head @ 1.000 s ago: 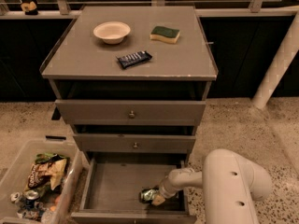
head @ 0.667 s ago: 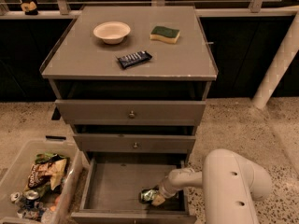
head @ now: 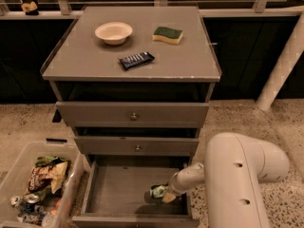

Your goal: Pick green can from bottom drawer and place on counter

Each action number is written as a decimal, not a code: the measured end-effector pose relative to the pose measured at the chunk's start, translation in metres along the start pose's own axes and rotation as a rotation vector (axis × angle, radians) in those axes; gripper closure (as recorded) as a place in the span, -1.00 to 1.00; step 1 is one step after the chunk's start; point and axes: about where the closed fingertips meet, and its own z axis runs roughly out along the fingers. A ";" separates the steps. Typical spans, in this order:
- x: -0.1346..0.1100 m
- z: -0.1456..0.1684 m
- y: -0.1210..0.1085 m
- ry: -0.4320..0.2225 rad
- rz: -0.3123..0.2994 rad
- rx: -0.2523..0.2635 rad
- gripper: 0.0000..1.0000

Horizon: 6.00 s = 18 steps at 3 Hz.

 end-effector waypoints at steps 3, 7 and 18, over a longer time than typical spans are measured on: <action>-0.062 -0.165 -0.074 -0.032 0.057 0.290 1.00; -0.154 -0.339 -0.096 -0.203 -0.068 0.650 1.00; 0.038 -0.582 -0.075 -0.145 0.077 1.197 1.00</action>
Offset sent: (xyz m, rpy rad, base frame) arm -0.1140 -0.0359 0.2185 -0.1569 -0.3247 -0.2233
